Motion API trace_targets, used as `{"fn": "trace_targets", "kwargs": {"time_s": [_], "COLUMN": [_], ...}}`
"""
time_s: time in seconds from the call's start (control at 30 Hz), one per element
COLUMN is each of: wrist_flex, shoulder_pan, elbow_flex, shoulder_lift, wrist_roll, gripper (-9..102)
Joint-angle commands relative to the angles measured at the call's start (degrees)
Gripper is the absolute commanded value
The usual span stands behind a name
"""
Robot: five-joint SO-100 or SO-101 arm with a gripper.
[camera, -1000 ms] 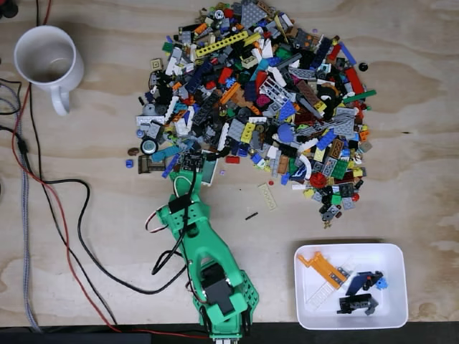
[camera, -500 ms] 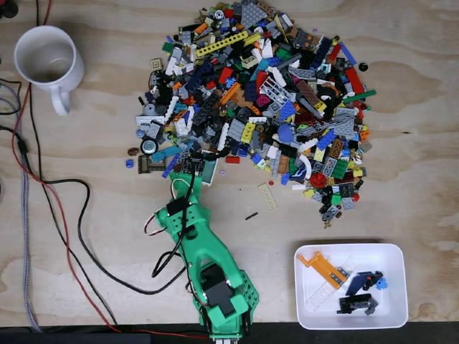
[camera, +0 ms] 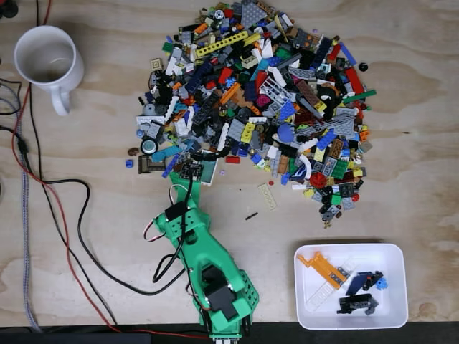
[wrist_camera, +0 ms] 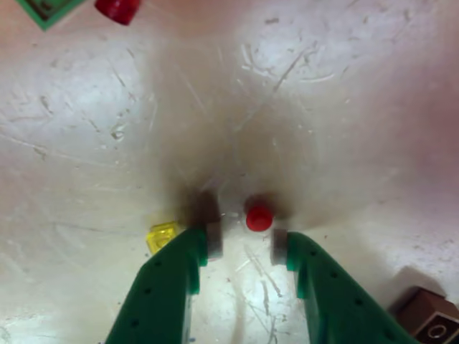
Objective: Find the closest Lego and put it in the bin.
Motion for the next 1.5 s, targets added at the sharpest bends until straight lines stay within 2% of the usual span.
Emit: {"fn": "trace_targets", "kwargs": {"time_s": [0.0, 0.53, 0.87, 1.13, 1.47], "wrist_flex": [-1.32, -5.54, -1.85, -5.89, -6.06], "shoulder_pan": [0.62, 4.75, 4.04, 3.78, 2.64], "elbow_flex": [0.26, 0.79, -1.58, 0.70, 0.70], "shoulder_lift": [2.29, 1.05, 1.58, 0.97, 0.97], "wrist_roll": [-0.18, -2.81, -2.64, -2.81, -3.08], "gripper": [12, 8, 10, 9, 6]}}
